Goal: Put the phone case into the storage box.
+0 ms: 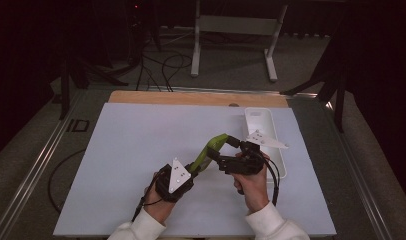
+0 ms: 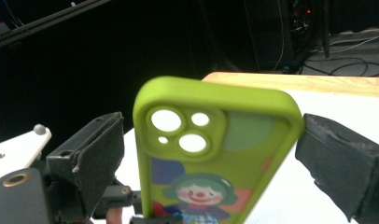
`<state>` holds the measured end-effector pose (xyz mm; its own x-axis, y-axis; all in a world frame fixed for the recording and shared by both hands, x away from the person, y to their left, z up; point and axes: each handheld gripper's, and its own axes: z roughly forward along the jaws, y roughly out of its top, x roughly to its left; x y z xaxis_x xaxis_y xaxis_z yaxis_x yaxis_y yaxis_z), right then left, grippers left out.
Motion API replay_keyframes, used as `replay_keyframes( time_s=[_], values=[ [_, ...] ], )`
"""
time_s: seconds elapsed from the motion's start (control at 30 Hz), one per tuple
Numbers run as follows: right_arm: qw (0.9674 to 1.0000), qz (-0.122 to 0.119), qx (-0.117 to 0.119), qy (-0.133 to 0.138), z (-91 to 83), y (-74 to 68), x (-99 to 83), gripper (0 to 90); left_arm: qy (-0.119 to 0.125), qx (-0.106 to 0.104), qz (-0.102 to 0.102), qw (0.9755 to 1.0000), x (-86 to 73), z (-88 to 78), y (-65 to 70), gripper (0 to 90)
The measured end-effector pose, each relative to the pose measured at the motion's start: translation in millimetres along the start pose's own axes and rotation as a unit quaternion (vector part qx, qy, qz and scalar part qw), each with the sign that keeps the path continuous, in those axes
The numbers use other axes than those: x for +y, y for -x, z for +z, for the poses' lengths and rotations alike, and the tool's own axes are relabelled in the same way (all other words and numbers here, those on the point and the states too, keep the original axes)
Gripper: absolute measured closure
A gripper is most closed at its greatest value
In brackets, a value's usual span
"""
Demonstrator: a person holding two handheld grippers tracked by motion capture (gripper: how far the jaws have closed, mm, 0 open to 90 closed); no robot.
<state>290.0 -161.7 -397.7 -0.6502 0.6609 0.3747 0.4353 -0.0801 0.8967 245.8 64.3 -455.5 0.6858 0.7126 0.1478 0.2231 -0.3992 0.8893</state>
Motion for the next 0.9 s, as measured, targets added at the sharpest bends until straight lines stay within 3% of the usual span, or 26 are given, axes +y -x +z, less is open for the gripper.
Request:
replay_keyframes(
  time_s=[0.37, 0.5, 0.9],
  values=[
    [0.9998, 0.012, -0.009, -0.01, 8.8, -3.1, -0.9, 8.6, 0.004, 0.004, -0.003, 1.0, 0.1, -0.1, 1.5, 77.3],
    [0.9997, 0.012, -0.017, -0.01, 9.0, -4.6, 0.4, 13.5, 0.003, 0.006, 0.0, 1.0, -0.3, 0.2, 2.9, 77.2],
    [0.9995, 0.02, -0.018, -0.017, 7.7, -1.3, -0.3, 15.7, -0.002, -0.012, -0.007, 0.9999, -0.8, 2.8, 3.4, 76.8]
  ],
)
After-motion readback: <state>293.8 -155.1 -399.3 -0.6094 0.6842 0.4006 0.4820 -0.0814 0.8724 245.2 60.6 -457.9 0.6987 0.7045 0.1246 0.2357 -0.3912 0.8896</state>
